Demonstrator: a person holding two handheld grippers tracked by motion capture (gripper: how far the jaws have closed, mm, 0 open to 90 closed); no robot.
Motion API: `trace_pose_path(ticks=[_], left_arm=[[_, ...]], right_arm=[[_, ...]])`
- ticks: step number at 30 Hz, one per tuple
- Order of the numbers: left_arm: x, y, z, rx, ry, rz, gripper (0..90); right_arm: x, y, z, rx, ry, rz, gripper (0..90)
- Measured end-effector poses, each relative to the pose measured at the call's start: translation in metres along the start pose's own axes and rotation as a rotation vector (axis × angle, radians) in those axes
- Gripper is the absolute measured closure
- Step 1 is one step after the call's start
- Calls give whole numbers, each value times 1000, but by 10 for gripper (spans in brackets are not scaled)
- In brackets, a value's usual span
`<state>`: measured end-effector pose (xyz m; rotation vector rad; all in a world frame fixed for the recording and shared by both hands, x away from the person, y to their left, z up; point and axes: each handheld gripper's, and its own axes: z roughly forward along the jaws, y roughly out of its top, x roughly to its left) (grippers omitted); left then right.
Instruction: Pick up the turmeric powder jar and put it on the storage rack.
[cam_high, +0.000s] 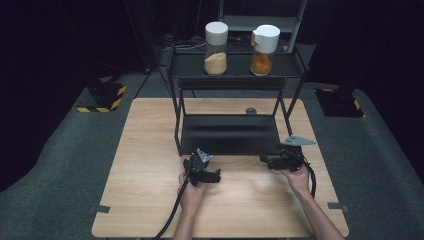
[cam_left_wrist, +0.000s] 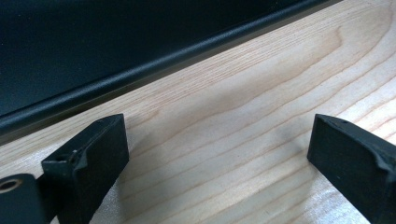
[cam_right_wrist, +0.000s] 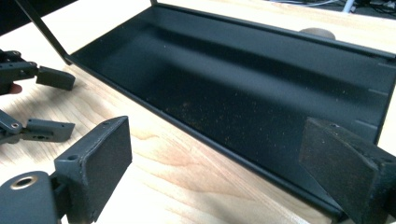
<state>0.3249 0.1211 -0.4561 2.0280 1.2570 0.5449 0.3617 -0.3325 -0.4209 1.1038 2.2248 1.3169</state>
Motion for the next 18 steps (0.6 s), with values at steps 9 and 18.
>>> trace_pose_path(ticks=[9,18], left_arm=[[0,0,0,0,0,0,53],[0,0,0,0,0,0,53]], right_arm=[[6,-4,7,29,-12,-11,89],[7,-8,8,48,-22,-15,89]])
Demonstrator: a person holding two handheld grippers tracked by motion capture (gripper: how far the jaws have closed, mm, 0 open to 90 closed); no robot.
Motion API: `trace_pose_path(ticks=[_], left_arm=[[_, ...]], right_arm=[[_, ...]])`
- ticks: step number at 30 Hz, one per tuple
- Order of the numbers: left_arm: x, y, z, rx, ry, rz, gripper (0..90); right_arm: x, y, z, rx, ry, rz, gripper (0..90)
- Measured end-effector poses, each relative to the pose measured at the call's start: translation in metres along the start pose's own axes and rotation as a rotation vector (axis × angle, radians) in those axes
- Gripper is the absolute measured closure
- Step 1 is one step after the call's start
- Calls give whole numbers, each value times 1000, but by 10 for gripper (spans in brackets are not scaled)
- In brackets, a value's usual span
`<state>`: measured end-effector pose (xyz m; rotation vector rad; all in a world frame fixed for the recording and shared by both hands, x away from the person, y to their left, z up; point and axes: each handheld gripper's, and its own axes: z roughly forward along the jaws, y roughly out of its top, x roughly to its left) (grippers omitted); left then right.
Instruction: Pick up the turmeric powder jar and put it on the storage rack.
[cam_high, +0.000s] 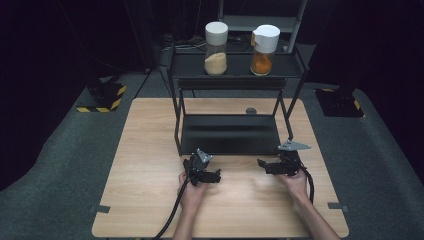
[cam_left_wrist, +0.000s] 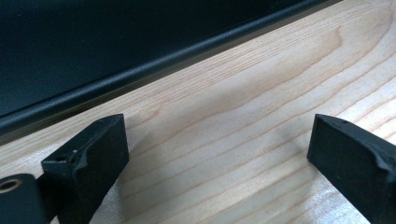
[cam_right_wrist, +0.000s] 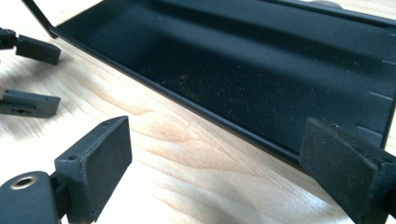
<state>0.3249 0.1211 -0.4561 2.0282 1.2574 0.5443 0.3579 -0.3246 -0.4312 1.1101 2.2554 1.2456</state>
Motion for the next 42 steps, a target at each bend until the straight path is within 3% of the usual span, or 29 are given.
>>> trace_pose_path(ticks=[4,18,29,33,42], left_arm=[[0,0,0,0,0,0,53],[0,0,0,0,0,2,53],[0,0,0,0,0,2,53],[0,0,0,0,0,2,53],[0,1,0,2,-1,5,50]], right_arm=[[0,-4,1,10,-3,12,89],[12,-12,11,80,-38,-52,91],[12,-20,15,102,-30,-37,93],[23,-15,19,142,-63,-80,89],[23,-15,19,142,-64,-78,89]])
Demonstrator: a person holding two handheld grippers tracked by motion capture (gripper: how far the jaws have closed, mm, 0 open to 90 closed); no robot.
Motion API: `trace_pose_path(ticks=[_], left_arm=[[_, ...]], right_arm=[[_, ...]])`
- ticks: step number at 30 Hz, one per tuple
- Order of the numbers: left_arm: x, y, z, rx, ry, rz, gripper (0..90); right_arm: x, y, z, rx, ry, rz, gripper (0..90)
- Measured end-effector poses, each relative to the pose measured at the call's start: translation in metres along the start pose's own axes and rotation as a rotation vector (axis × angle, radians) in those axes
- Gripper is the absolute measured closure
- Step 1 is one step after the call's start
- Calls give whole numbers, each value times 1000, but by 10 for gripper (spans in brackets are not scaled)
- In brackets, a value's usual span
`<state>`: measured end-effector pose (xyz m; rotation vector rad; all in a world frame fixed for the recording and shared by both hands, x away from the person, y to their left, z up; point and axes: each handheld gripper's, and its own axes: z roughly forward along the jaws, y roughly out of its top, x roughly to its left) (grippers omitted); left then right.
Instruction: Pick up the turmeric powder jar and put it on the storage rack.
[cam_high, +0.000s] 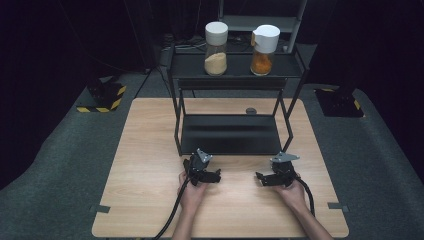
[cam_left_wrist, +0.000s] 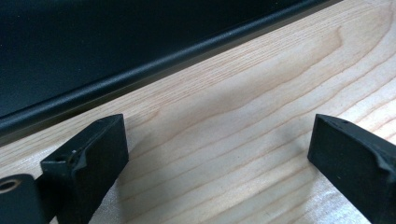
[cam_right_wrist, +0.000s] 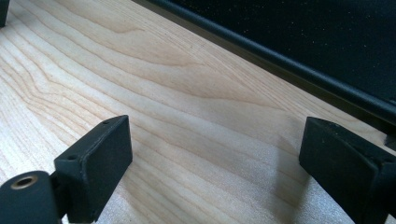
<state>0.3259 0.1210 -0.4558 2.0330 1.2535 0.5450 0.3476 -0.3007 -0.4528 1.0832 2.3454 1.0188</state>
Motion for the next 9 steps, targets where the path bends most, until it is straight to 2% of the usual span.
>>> trace_pose_path(ticks=[9], left_arm=[[0,2,1,6,3,-5,30]], right_arm=[[-1,1,1,2,5,1,80]])
